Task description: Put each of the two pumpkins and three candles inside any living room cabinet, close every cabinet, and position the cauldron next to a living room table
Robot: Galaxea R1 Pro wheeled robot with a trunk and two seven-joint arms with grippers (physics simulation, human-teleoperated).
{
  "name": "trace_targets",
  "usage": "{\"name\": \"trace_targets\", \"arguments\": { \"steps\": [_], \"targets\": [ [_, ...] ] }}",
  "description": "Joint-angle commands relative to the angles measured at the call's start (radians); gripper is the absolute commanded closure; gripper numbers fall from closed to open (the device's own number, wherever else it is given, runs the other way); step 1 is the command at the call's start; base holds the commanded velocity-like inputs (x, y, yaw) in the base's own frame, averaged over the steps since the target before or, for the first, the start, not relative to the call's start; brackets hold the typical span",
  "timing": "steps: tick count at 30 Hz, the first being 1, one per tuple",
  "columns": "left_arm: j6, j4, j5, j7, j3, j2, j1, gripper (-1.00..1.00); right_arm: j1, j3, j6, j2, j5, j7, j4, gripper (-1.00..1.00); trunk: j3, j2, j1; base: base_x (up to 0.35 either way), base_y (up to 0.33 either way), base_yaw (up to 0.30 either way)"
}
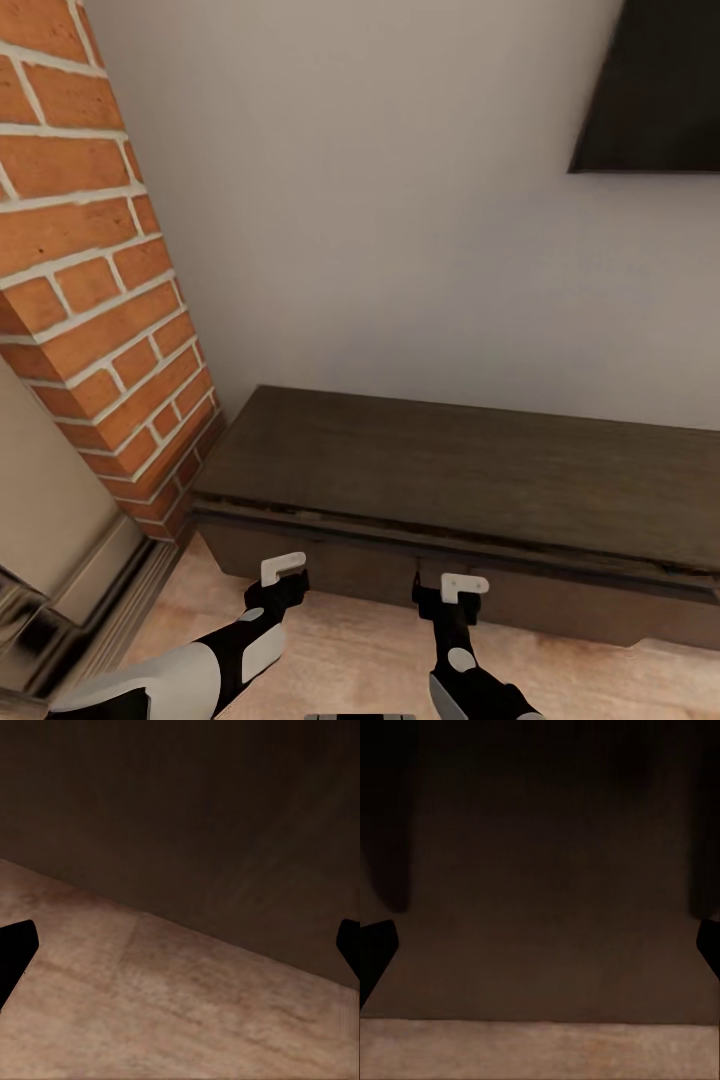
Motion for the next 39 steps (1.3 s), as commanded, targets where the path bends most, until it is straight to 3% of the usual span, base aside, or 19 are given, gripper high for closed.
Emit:
{"name": "trace_targets", "arguments": {
  "steps": [1, 7, 19, 39],
  "targets": [
    [-0.003, -0.002, 0.005, 0.007, -0.009, 0.0, -0.001, -1.0, -0.001, 0.015, -0.003, 0.0, 0.0, -0.004, -0.001, -1.0, -0.001, 0.0, 0.0, 0.311, 0.0, 0.0],
    [-0.003, -0.002, 0.005, 0.007, -0.009, 0.0, -0.001, -1.0, -0.001, 0.015, -0.003, 0.0, 0.001, -0.005, -0.001, -1.0, -0.001, 0.0, 0.0, 0.241, 0.0, 0.0],
    [-0.004, -0.002, 0.005, 0.007, -0.009, 0.0, -0.001, -1.0, -0.001, 0.015, -0.003, 0.0, 0.001, -0.005, -0.001, -1.0, -0.001, 0.0, 0.0, 0.008, 0.0, 0.0],
    [-0.003, -0.002, 0.007, 0.008, -0.008, 0.0, -0.001, -1.0, -0.001, 0.015, 0.003, 0.0, 0.001, -0.005, -0.002, -1.0, -0.001, 0.0, 0.0, -0.294, 0.0, 0.0]
  ]
}}
